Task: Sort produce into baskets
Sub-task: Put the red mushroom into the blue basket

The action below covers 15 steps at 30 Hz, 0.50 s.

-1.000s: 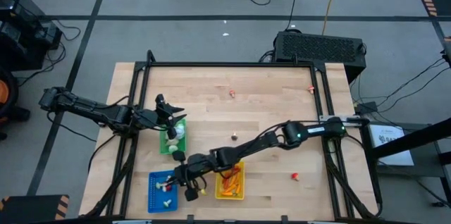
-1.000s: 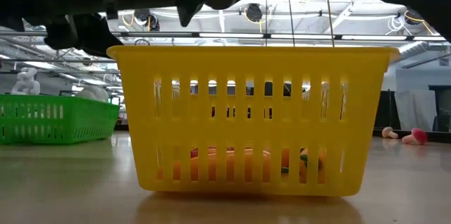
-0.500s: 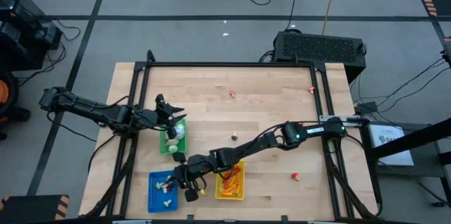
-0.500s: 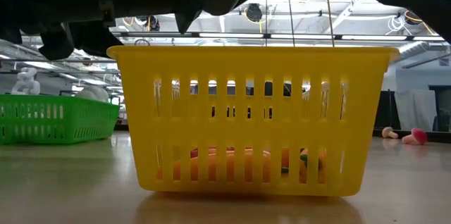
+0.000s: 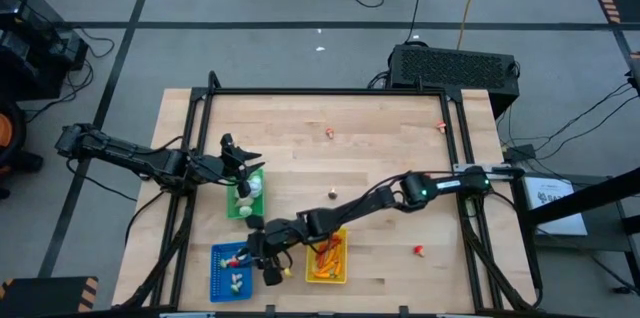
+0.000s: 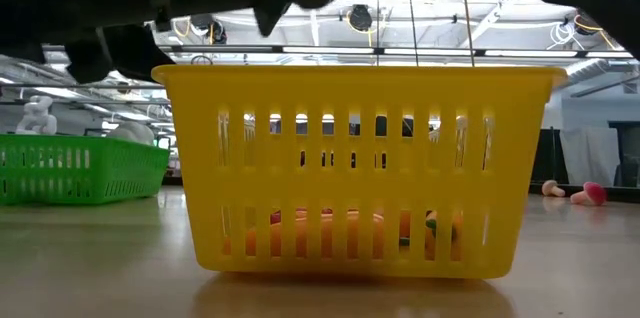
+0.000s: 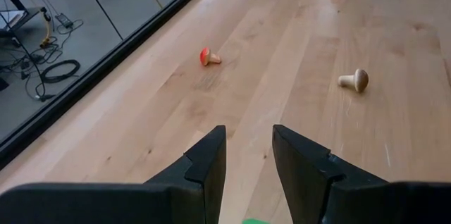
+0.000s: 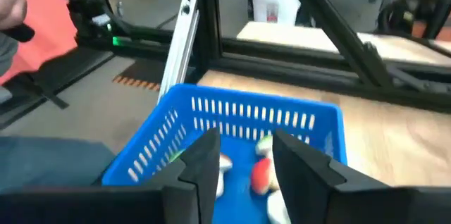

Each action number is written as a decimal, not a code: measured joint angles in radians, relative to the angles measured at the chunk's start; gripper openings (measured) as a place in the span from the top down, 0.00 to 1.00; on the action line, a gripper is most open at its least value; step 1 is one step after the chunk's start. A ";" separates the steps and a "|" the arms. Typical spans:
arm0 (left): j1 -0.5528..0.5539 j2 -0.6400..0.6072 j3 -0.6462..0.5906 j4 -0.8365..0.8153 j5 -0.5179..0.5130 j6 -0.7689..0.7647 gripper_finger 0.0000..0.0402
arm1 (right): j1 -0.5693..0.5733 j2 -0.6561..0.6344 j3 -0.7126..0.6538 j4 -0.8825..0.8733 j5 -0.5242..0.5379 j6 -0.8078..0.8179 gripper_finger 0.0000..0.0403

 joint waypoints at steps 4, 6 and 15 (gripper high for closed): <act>0.000 0.000 0.000 -0.001 0.001 0.000 0.69 | -0.011 -0.049 0.000 -0.168 -0.001 -0.018 0.70; 0.000 0.000 0.000 0.000 0.004 0.000 0.69 | -0.019 -0.088 0.000 -0.299 -0.001 -0.047 0.70; 0.000 0.000 0.000 0.003 0.007 -0.017 0.69 | -0.059 -0.294 0.000 -0.867 0.005 -0.173 0.69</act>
